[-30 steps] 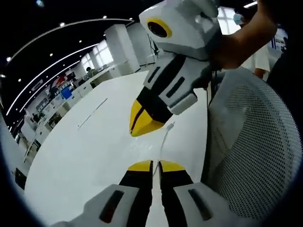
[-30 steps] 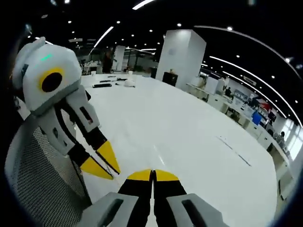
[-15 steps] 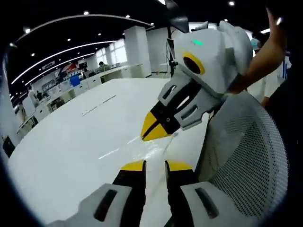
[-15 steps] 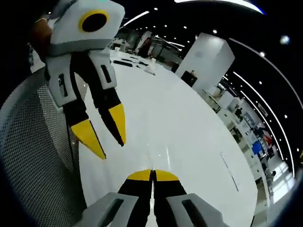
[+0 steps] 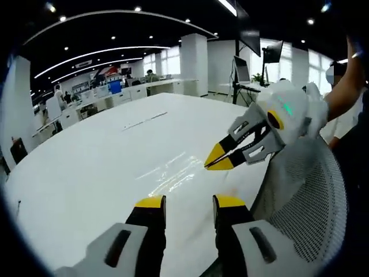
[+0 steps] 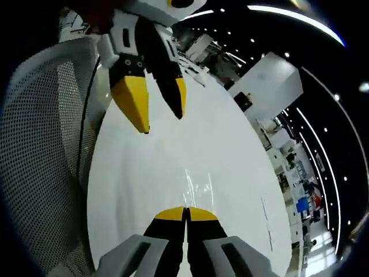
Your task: Open the resealable bag by pulling the two sides of the seal apart until the entire bag opening is separated and visibly accessible.
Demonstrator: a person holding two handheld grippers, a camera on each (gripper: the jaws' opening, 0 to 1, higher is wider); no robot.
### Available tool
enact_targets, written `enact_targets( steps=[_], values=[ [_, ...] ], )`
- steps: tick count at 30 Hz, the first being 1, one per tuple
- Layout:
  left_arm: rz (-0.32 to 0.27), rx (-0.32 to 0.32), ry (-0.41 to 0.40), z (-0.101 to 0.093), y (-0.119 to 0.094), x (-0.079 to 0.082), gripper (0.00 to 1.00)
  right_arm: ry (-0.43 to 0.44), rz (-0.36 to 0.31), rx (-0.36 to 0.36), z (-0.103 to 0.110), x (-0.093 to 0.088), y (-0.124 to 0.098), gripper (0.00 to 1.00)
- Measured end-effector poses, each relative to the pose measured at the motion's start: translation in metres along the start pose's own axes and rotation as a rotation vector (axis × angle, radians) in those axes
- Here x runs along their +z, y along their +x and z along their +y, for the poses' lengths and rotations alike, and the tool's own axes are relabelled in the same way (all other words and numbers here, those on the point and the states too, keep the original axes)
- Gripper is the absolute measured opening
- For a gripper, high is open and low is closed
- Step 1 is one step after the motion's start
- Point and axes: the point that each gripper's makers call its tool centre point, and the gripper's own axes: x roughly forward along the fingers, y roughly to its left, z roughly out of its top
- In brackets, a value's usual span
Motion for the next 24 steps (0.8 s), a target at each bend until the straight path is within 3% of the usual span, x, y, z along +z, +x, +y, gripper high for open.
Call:
enact_targets(
  steps=[2, 6, 24],
  values=[
    [0.003, 0.006, -0.004, 0.002, -0.001, -0.001, 0.33, -0.061, 0.007, 0.006, 0.001, -0.002, 0.003, 0.00],
    [0.004, 0.009, -0.005, 0.003, -0.001, 0.000, 0.37, -0.067, 0.007, 0.003, -0.004, -0.008, 0.010, 0.00],
    [0.036, 0.047, 0.002, 0.019, 0.003, -0.004, 0.37, 0.020, -0.009, 0.017, -0.044, -0.033, 0.041, 0.00]
  ],
)
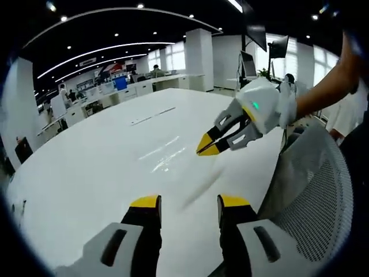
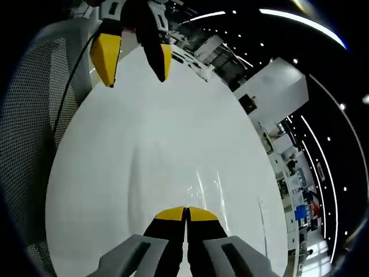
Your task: Open the resealable bag by pulling the two sides of the seal apart until the entire bag opening is separated and visibly accessible.
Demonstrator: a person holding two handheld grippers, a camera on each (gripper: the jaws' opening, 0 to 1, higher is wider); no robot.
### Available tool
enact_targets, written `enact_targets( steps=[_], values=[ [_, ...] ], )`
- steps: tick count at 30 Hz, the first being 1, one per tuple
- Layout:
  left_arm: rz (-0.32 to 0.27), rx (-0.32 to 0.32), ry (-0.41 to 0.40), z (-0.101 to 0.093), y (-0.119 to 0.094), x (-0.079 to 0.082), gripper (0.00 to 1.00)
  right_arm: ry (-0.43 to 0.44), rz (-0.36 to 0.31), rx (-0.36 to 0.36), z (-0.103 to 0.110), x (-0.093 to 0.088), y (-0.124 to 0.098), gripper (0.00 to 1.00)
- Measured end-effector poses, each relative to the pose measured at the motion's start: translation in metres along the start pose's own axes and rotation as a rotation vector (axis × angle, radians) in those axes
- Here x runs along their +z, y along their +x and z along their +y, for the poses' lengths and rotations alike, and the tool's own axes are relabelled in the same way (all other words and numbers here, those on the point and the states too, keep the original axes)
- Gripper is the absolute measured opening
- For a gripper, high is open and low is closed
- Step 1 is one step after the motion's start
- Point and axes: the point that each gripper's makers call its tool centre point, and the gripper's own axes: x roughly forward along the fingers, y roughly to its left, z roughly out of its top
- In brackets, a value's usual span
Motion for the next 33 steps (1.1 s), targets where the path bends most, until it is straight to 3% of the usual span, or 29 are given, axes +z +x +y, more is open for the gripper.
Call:
enact_targets(
  steps=[7, 11, 14, 19, 22, 29, 33],
  values=[
    [0.018, 0.007, 0.000, 0.005, 0.003, -0.002, 0.37, 0.075, -0.015, 0.020, -0.010, -0.008, 0.012, 0.00],
    [0.032, -0.005, 0.003, 0.004, 0.006, -0.004, 0.32, 0.096, -0.003, 0.024, -0.014, -0.016, 0.019, 0.00],
    [0.035, 0.001, 0.001, 0.005, 0.008, -0.004, 0.36, 0.123, 0.003, 0.026, -0.018, -0.021, 0.023, 0.00],
    [0.037, 0.001, 0.005, 0.007, 0.009, -0.003, 0.37, 0.269, -0.004, 0.030, -0.019, -0.026, 0.024, 0.00],
    [0.042, 0.003, 0.010, 0.009, 0.009, -0.003, 0.37, 0.288, -0.005, 0.033, -0.018, -0.026, 0.023, 0.00],
    [0.059, 0.007, 0.016, 0.008, 0.008, -0.007, 0.40, 0.458, 0.001, 0.044, -0.009, -0.034, 0.020, 0.04],
    [0.065, 0.009, 0.016, 0.006, 0.008, -0.009, 0.41, 0.486, 0.006, 0.043, -0.005, -0.037, 0.014, 0.07]
  ],
)
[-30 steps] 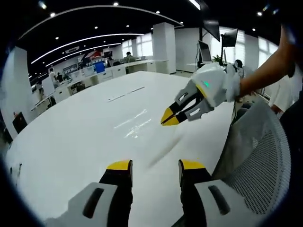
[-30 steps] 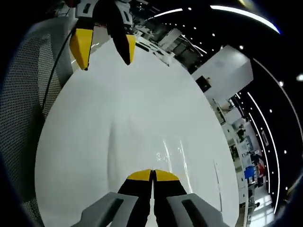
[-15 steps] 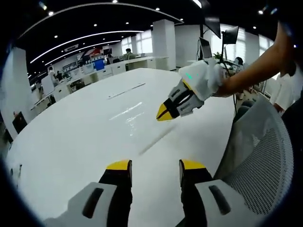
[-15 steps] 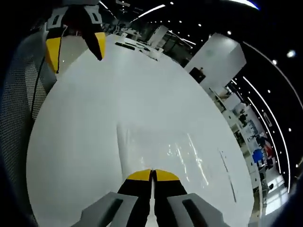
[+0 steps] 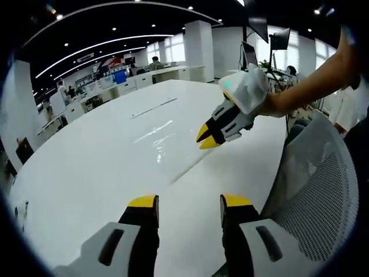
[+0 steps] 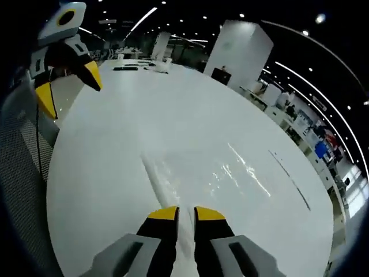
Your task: Open the resealable bag by pulling the two sides of the seal apart until the entire bag opening is separated and visibly accessible.
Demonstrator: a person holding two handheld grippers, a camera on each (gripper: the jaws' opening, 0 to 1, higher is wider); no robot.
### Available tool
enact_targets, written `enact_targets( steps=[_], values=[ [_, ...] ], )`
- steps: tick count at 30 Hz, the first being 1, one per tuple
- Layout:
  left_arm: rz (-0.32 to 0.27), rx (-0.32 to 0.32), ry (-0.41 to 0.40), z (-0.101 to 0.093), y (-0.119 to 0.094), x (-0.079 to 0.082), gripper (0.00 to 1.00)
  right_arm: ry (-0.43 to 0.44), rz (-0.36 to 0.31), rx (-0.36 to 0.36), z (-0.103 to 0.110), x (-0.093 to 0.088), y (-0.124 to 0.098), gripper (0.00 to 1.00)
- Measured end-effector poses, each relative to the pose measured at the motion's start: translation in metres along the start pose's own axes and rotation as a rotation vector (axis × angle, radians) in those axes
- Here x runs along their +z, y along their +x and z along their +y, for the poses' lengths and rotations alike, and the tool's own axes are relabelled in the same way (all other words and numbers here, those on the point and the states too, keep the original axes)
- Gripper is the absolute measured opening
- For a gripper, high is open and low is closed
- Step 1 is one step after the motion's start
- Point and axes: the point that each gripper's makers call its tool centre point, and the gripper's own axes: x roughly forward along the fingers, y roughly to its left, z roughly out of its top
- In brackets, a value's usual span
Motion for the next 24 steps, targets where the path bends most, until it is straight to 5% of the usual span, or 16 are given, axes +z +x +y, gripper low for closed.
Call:
enact_targets(
  steps=[10, 18, 24],
  values=[
    [-0.073, 0.024, -0.017, -0.001, -0.009, 0.014, 0.48, 0.288, -0.069, -0.057, -0.008, -0.006, -0.034, 0.21],
    [-0.103, 0.077, -0.014, 0.007, -0.017, 0.018, 0.69, 0.377, -0.114, -0.089, -0.004, -0.009, -0.068, 0.33],
    [-0.124, 0.093, -0.036, 0.009, -0.025, 0.020, 0.70, 0.426, -0.159, -0.105, 0.001, -0.005, -0.093, 0.40]
  ],
)
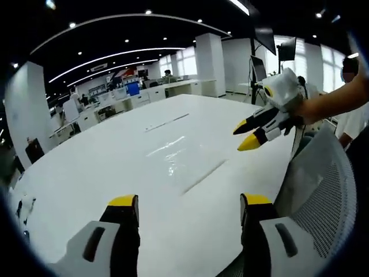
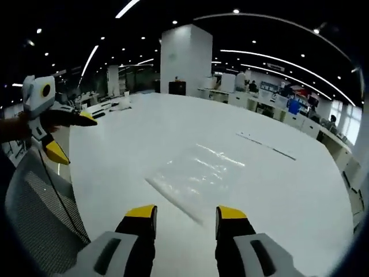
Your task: Open the resealable bag by pulling the two sides of the seal apart until the entire bag opening is separated and visibly accessible.
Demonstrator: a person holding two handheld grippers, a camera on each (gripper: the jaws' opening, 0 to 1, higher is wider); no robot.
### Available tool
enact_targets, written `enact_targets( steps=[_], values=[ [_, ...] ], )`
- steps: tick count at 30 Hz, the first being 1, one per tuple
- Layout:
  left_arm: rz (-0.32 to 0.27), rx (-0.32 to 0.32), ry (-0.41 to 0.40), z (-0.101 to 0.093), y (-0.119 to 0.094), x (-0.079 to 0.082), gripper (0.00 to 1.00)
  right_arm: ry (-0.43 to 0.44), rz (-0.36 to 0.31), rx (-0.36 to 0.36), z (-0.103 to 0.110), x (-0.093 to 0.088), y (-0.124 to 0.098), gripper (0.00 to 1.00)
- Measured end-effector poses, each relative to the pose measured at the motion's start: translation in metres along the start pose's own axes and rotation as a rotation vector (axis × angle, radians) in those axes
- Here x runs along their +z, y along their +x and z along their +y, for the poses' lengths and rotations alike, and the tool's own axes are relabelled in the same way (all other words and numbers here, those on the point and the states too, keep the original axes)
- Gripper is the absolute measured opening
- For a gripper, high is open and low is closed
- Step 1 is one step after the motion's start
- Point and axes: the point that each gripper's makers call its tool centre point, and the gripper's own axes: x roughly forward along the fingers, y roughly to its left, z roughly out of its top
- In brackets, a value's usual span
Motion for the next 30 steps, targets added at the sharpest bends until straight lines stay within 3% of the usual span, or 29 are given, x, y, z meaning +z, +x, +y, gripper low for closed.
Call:
enact_targets(
  steps=[2, 7, 11, 15, 18, 30],
  values=[
    [-0.011, -0.008, -0.019, -0.002, -0.005, 0.005, 0.71, 0.035, -0.021, -0.007, 0.001, 0.002, -0.008, 0.44],
    [-0.103, -0.006, -0.089, -0.004, -0.017, 0.027, 0.72, 0.062, -0.053, -0.006, 0.008, 0.007, -0.026, 0.53],
    [-0.109, 0.028, -0.088, -0.003, -0.022, 0.031, 0.72, 0.103, -0.087, -0.008, 0.012, 0.010, -0.039, 0.56],
    [-0.115, 0.035, -0.072, -0.006, -0.025, 0.032, 0.72, 0.126, -0.105, -0.017, 0.015, 0.010, -0.049, 0.57],
    [-0.126, 0.018, -0.128, -0.010, -0.026, 0.032, 0.73, 0.151, -0.114, -0.024, 0.018, 0.008, -0.054, 0.57],
    [-0.091, 0.005, -0.203, -0.010, -0.026, 0.013, 0.73, 0.209, -0.120, -0.041, 0.021, -0.003, -0.063, 0.58]
  ],
)
